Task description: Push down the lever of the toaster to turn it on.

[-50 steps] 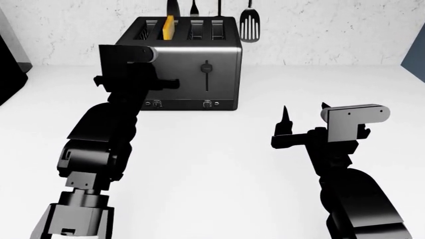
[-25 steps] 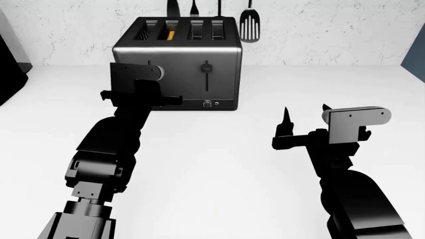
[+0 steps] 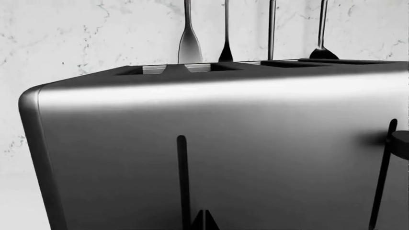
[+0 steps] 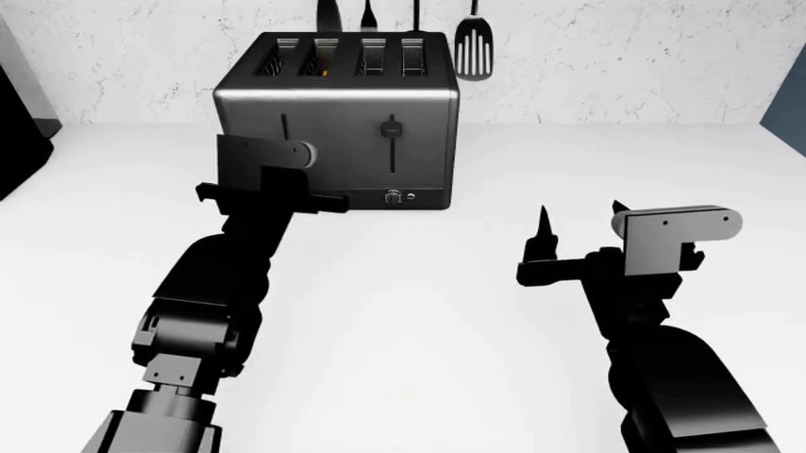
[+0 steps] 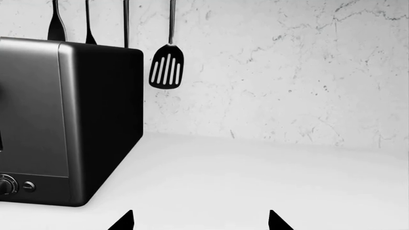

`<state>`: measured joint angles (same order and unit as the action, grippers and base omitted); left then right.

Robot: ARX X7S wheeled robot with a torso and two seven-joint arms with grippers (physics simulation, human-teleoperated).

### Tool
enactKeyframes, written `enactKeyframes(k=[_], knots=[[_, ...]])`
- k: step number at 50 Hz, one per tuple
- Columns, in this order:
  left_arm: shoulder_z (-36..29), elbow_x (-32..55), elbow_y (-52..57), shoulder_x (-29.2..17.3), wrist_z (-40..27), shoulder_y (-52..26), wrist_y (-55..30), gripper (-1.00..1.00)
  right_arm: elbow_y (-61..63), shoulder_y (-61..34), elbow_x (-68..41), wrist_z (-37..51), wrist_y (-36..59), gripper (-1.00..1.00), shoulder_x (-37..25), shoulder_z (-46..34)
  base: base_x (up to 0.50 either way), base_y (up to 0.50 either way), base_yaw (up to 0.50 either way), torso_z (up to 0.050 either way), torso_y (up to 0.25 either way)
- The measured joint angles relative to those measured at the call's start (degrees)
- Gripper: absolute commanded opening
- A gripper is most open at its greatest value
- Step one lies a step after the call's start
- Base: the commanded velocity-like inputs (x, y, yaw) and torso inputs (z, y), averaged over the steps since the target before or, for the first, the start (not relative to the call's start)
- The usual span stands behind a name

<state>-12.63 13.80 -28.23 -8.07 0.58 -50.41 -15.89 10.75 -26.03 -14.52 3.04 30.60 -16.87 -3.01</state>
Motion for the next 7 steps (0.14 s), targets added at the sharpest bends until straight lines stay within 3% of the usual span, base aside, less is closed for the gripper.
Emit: enactKeyframes(k=[7], knots=[[-0.3, 0.0, 0.3, -0.1, -0.2, 0.2, 0.1, -1.0, -0.1, 0.1, -0.2, 0.1, -0.2, 1.0, -0.1, 0.0, 0.0, 0.0, 0.0, 0.0, 0.0]])
